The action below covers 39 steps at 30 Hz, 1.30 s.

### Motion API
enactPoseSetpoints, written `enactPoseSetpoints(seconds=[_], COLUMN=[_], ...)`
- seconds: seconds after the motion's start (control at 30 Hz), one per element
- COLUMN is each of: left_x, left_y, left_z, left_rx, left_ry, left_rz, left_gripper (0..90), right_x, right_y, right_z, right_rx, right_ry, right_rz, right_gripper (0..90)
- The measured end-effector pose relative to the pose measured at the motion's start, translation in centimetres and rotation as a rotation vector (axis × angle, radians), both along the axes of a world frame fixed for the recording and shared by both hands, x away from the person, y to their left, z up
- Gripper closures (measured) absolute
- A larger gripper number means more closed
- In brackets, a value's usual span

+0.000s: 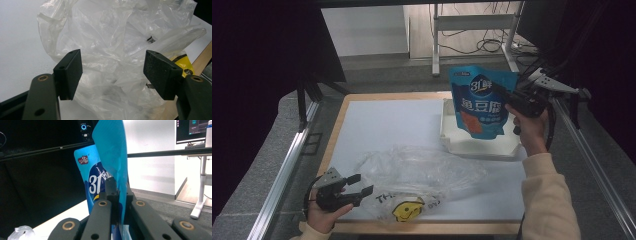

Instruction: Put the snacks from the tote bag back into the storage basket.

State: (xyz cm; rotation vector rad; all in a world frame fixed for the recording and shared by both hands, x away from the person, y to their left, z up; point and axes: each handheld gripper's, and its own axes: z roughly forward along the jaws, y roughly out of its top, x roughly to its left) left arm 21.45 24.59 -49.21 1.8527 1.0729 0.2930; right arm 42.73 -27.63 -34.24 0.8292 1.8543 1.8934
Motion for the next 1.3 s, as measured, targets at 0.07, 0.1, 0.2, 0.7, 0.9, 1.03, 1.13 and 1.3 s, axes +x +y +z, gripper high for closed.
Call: enactPoseSetpoints(seconds=[0.07,0.1,0.2,0.7,0.9,1.03,1.13,1.3], left_x=[0.0,0.0,0.1,0.1,0.1,0.1,0.1,0.1], left_y=[0.0,0.0,0.0,0.0,0.0,0.0,0.0,-0.1], left_z=[0.0,0.0,0.0,-0.1,-0.1,-0.1,-0.1,-0.1], left_rx=[0.0,0.0,0.001,0.005,0.008,0.008,0.009,0.012], left_ry=[0.002,0.002,0.002,0.001,0.002,0.001,0.001,0.001], left_rz=[0.002,0.002,0.003,0.006,0.005,0.006,0.006,0.006], left_gripper=[31.7,31.7,31.7,31.9,32.0,32.0,32.1,32.1], right_x=[0.6,0.9,1.4,4.8,5.8,6.4,6.7,7.5], right_y=[-0.1,-0.1,-0.2,0.9,1.1,1.2,1.3,1.9], right_z=[-0.4,-0.6,-0.9,-3.4,-4.2,-4.8,-5.0,-5.5], right_rx=[0.009,0.014,0.016,0.012,0.006,0.012,0.021,0.053], right_ry=[0.009,0.014,0.021,0.066,0.08,0.089,0.088,0.089], right_rz=[-0.003,-0.001,-0.006,-0.01,-0.025,-0.027,-0.025,-0.01], right_gripper=[89.0,89.0,89.0,88.9,88.8,88.9,88.8,88.8])
